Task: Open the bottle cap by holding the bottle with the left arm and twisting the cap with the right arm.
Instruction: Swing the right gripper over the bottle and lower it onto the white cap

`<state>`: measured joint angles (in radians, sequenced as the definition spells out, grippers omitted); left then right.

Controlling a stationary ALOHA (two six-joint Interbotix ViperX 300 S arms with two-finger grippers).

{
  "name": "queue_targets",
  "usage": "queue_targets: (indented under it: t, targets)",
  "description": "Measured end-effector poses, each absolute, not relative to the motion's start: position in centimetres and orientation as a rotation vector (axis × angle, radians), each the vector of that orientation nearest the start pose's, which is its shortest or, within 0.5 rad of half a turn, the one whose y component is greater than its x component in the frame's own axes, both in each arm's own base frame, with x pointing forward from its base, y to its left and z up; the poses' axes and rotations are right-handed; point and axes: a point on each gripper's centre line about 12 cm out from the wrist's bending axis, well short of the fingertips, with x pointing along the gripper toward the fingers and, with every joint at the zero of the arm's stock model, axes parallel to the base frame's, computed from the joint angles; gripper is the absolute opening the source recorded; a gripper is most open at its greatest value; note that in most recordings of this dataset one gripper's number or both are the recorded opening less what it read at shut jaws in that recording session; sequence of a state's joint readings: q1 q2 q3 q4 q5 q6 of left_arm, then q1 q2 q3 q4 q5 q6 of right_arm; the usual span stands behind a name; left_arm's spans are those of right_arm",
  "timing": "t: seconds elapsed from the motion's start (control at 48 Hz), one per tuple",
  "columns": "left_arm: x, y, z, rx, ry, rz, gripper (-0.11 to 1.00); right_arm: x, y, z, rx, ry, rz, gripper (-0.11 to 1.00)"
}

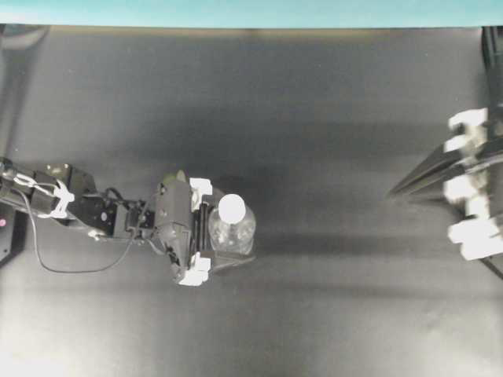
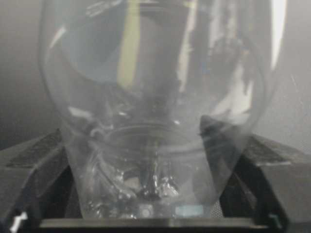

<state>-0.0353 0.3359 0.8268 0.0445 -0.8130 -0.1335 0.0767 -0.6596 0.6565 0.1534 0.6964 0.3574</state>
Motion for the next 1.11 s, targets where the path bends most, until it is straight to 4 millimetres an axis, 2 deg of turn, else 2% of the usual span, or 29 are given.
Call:
queue_targets:
  t: [0.104,0.271,0.354,0.48,0.646,0.771,0.938,1.105]
  targets:
    - [38.6,-1.7,7.5,-0.095,0.350,-0.050,0.81,27.4,3.8,32.7,0.538,0.870,-0.023,0.24]
    - [38.5,-1.9,7.5,-0.086,0.350,-0.055,0.81,30.9,4.6,33.3,0.745,1.046,-0.123,0.68]
    - [38.4,-2.0,7.4,-0.080,0.353,-0.059,0.81,32.8,4.9,33.4,0.839,1.124,-0.181,0.84]
    - [38.4,-2.3,7.4,-0.076,0.355,-0.068,0.81,35.5,4.2,33.4,0.876,1.194,-0.243,0.82]
    - [38.3,-2.4,7.4,-0.076,0.356,-0.068,0.81,39.8,3.1,34.4,0.959,1.161,-0.304,0.82]
    - [38.4,-2.4,7.4,-0.076,0.355,-0.070,0.81,42.6,3.0,33.8,0.950,1.173,-0.333,0.82]
    - [38.4,-2.4,7.4,-0.078,0.357,-0.069,0.81,45.0,3.2,32.7,0.907,1.227,-0.363,0.82]
    - [38.3,-2.5,7.3,-0.078,0.358,-0.072,0.81,46.4,3.1,32.4,0.900,1.262,-0.384,0.82]
